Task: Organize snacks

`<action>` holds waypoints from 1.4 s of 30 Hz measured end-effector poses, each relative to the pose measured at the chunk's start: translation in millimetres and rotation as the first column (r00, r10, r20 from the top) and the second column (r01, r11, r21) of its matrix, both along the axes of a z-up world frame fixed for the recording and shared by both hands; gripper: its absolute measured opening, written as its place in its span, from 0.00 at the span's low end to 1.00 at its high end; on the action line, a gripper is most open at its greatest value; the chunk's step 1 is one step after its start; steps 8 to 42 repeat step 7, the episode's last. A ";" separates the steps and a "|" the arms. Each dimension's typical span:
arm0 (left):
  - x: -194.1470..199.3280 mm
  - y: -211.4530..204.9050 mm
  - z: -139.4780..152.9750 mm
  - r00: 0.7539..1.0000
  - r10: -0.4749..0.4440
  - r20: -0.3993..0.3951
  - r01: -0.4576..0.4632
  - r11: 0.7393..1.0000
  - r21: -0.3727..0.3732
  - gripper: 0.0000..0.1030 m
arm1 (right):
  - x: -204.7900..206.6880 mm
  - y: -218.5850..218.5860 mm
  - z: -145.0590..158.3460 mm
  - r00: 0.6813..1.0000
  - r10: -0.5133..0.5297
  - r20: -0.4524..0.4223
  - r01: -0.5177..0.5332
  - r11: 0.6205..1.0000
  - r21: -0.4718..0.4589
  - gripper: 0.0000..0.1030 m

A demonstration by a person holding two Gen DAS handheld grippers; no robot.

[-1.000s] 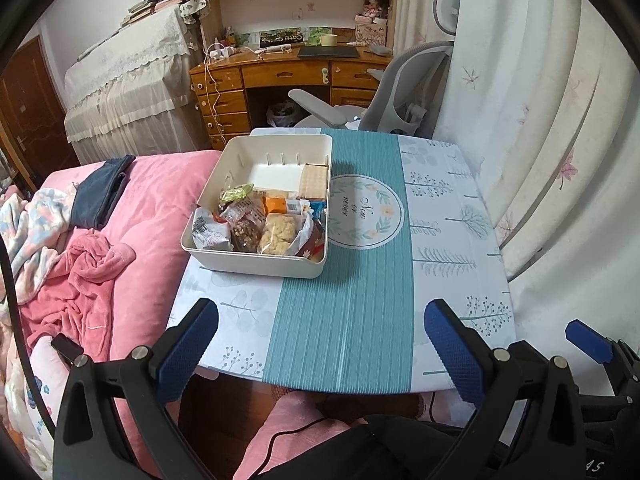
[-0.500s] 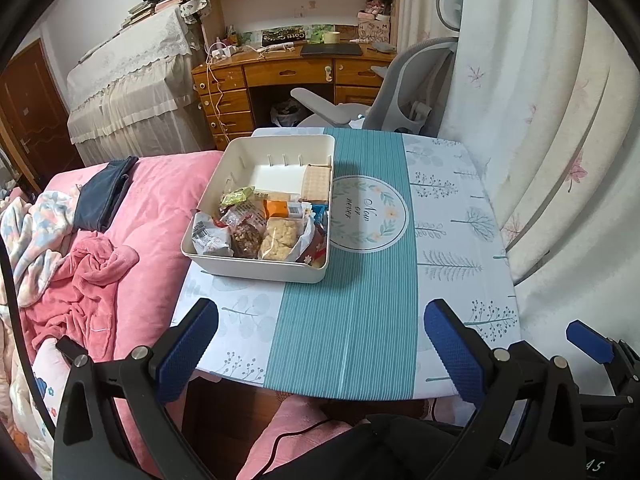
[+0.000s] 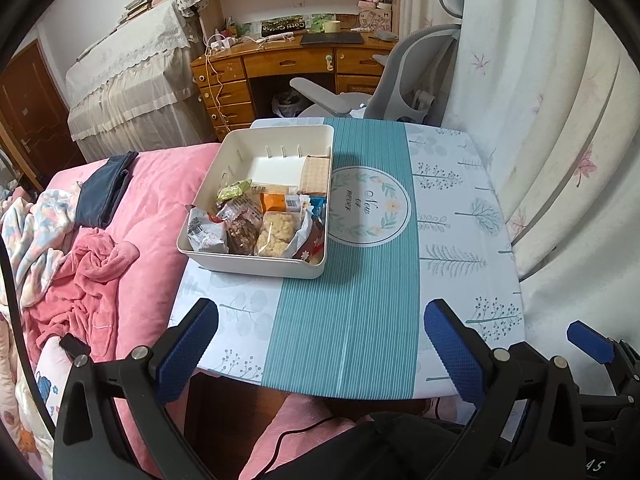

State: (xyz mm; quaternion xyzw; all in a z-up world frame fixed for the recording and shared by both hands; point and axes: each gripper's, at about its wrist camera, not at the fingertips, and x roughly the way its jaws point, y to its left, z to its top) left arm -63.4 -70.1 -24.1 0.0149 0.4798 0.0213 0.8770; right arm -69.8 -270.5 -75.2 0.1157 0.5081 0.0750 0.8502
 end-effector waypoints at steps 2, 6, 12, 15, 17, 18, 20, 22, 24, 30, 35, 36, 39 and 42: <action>1.9 -0.4 -1.6 1.000 0.000 -0.005 0.000 1.000 0.002 0.99 | 1.1 -0.9 -1.8 1.000 0.002 -0.005 -0.002 1.000 0.003 1.00; 2.4 -0.6 -3.0 1.000 0.003 -0.012 -0.003 1.000 0.008 0.99 | 6.6 -5.4 -4.4 1.000 0.007 -0.013 -0.007 1.000 0.003 1.00; 3.2 -0.5 -3.7 1.000 0.003 -0.015 -0.003 1.000 0.010 0.99 | 7.6 -6.2 -4.9 1.000 0.008 -0.014 -0.008 1.000 0.005 1.00; 3.2 -0.5 -3.7 1.000 0.003 -0.015 -0.003 1.000 0.010 0.99 | 7.6 -6.2 -4.9 1.000 0.008 -0.014 -0.008 1.000 0.005 1.00; 3.2 -0.5 -3.7 1.000 0.003 -0.015 -0.003 1.000 0.010 0.99 | 7.6 -6.2 -4.9 1.000 0.008 -0.014 -0.008 1.000 0.005 1.00; 3.2 -0.5 -3.7 1.000 0.003 -0.015 -0.003 1.000 0.010 0.99 | 7.6 -6.2 -4.9 1.000 0.008 -0.014 -0.008 1.000 0.005 1.00; 3.2 -0.5 -3.7 1.000 0.003 -0.015 -0.003 1.000 0.010 0.99 | 7.6 -6.2 -4.9 1.000 0.008 -0.014 -0.008 1.000 0.005 1.00; 3.2 -0.5 -3.7 1.000 0.003 -0.015 -0.003 1.000 0.010 0.99 | 7.6 -6.2 -4.9 1.000 0.008 -0.014 -0.008 1.000 0.005 1.00; 3.2 -0.5 -3.7 1.000 0.003 -0.015 -0.003 1.000 0.010 0.99 | 7.6 -6.2 -4.9 1.000 0.008 -0.014 -0.008 1.000 0.005 1.00; 3.2 -0.5 -3.7 1.000 0.003 -0.015 -0.003 1.000 0.010 0.99 | 7.6 -6.2 -4.9 1.000 0.008 -0.014 -0.008 1.000 0.005 1.00; 3.2 -0.5 -3.7 1.000 0.003 -0.015 -0.003 1.000 0.010 0.99 | 7.6 -6.2 -4.9 1.000 0.008 -0.014 -0.008 1.000 0.005 1.00; 3.2 -0.5 -3.7 1.000 0.003 -0.015 -0.003 1.000 0.010 0.99 | 7.6 -6.2 -4.9 1.000 0.008 -0.014 -0.008 1.000 0.005 1.00; 3.2 -0.5 -3.7 1.000 0.003 -0.015 -0.003 1.000 0.010 0.99 | 7.6 -6.2 -4.9 1.000 0.008 -0.014 -0.008 1.000 0.005 1.00; 3.2 -0.5 -3.7 1.000 0.003 -0.015 -0.003 1.000 0.010 0.99 | 7.6 -6.2 -4.9 1.000 0.008 -0.014 -0.008 1.000 0.005 1.00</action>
